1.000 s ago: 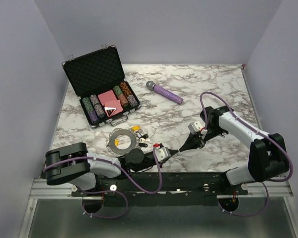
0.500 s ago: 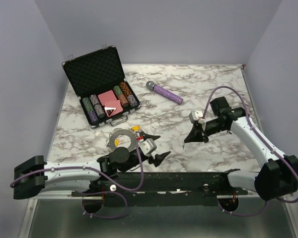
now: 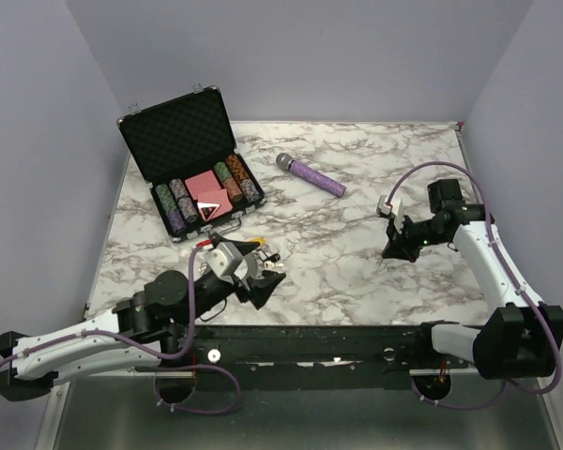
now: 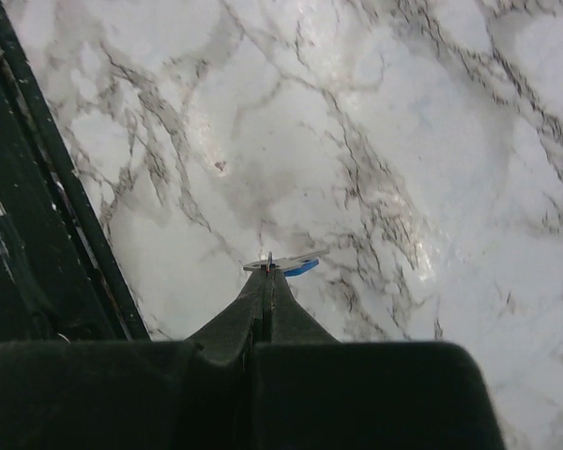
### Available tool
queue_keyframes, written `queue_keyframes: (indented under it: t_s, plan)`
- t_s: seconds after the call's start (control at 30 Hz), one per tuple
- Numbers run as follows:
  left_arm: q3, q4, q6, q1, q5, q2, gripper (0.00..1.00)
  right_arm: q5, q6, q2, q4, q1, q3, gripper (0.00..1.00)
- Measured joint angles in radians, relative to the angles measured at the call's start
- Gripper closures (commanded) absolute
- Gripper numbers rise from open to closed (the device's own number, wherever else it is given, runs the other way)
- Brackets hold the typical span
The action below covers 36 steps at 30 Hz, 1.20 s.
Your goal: Put the keys on the keyring
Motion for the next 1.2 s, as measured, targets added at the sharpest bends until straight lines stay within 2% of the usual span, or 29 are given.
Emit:
queue_keyframes:
  t_s: [0.17, 0.37, 0.67, 1.2]
  plan:
    - [0.103, -0.217, 0.020, 0.000, -0.034, -0.103, 0.03, 0.156, 0.006, 0.020, -0.032, -0.051, 0.011, 1.00]
    - [0.112, -0.411, 0.047, 0.000, -0.052, -0.175, 0.03, 0.306, 0.044, 0.096, -0.018, -0.079, 0.031, 1.00]
    - [0.065, -0.507, 0.085, 0.000, -0.079, -0.259, 0.03, 0.350, 0.156, 0.283, 0.090, -0.058, 0.085, 1.00]
    - [0.063, -0.523, 0.093, 0.000, -0.087, -0.297, 0.03, 0.374, 0.283, 0.463, 0.261, 0.105, 0.162, 1.00]
